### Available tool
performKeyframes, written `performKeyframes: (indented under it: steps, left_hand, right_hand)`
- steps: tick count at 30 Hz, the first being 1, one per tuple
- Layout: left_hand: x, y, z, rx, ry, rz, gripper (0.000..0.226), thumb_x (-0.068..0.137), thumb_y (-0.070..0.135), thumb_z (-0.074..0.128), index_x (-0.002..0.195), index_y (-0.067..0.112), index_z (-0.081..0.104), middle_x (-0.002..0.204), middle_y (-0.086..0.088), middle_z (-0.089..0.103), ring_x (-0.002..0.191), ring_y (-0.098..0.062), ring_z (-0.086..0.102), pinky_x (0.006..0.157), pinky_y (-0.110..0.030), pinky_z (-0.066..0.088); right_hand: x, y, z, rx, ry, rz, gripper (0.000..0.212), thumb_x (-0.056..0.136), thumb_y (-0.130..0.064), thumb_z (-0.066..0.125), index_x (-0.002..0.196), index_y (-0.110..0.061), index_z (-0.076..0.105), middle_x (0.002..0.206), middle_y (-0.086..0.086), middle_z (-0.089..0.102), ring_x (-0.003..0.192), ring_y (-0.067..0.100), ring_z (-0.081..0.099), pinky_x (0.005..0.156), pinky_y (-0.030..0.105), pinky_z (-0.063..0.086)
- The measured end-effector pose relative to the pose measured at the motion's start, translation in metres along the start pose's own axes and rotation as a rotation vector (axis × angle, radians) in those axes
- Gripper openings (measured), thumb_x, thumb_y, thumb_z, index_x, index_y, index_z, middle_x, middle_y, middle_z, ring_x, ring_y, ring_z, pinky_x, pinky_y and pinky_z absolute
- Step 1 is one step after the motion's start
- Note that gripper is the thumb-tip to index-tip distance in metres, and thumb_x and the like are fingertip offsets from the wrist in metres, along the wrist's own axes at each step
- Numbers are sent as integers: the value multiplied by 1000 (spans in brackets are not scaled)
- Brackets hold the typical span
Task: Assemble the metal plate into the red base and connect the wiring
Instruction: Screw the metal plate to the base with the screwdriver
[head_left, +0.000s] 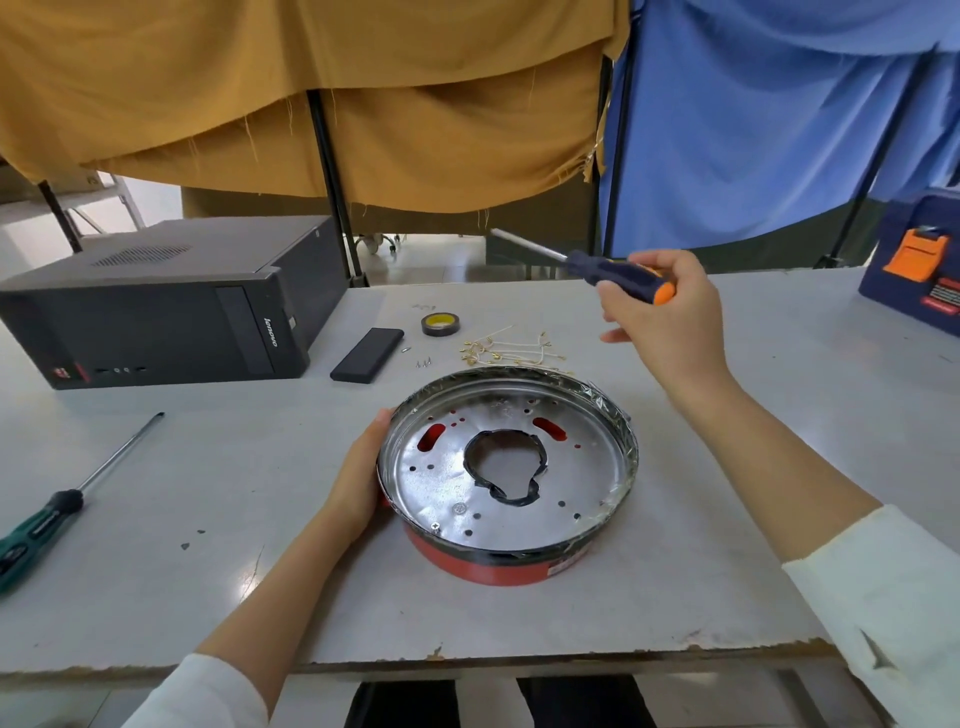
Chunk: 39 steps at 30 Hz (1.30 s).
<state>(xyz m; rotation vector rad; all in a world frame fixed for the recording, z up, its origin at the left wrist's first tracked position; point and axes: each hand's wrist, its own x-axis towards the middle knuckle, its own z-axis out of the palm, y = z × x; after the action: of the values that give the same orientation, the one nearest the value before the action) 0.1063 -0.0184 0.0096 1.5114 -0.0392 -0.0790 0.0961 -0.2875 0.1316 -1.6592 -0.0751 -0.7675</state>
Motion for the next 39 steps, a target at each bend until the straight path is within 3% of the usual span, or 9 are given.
performKeyframes:
  steps: [6,9,11,14,18,23,27,31,39]
  left_hand:
    - [-1,1,-2,-4,-2,-22,51,104,42,28,101,18,74,108,-12,74,103,-27,69,87,-38,51]
    - [1,5,-1,-11,-8,-25,39,98,38,43,92,10,69,100,-13,72,94,-30,65,85,-40,48]
    - [1,10,2,-28,-20,-5,34,88,42,51,97,11,63,98,-19,64,91,-30,56,83,-45,42]
    - [3,12,2,-19,-60,24,49,77,47,54,99,3,60,102,-28,61,91,-35,55,85,-54,42]
    - [2,8,1,-37,-53,49,56,85,40,47,114,-6,59,117,-31,63,112,-51,56,101,-63,42]
    - [-2,9,0,-53,-52,27,68,78,49,52,121,-5,55,120,-31,61,117,-51,53,104,-66,36]
    - [-2,9,0,-56,-61,36,61,84,45,49,122,-2,58,120,-27,64,117,-47,56,104,-64,37]
    - [-3,10,2,-49,-66,47,78,72,55,53,122,-4,55,120,-30,62,117,-50,54,102,-68,36]
    - [-3,9,0,-18,-49,59,63,84,50,47,119,-1,59,118,-26,65,115,-48,57,101,-66,39]
  right_hand:
    - [-11,-44,33,276,-42,-75,11,87,-23,61,90,-18,52,73,-3,63,57,7,59,36,19,40]
    - [-13,-62,49,327,-96,-98,11,85,-30,52,87,-22,45,74,2,60,54,9,54,39,16,37]
    - [-12,-72,56,322,-141,-120,11,86,-32,49,87,-22,43,72,11,61,52,12,52,42,16,38]
    - [-10,-77,64,288,-214,-172,12,87,-29,50,84,-22,41,75,29,49,56,28,48,43,23,38]
    - [-15,-73,72,198,-276,-242,12,85,-29,52,84,-24,42,73,5,46,68,30,50,62,38,47]
    - [-20,-70,78,138,-309,-301,13,85,-28,54,83,-26,41,60,-22,47,58,2,46,57,19,46]
    - [-24,-68,80,127,-339,-322,14,86,-28,54,83,-27,40,59,-23,47,55,1,46,55,15,44]
    - [-28,-67,81,113,-346,-342,14,86,-27,54,83,-27,41,59,-23,47,56,0,46,55,12,43]
    - [-28,-67,82,122,-361,-342,14,85,-27,54,82,-27,40,58,-23,46,55,0,45,55,11,42]
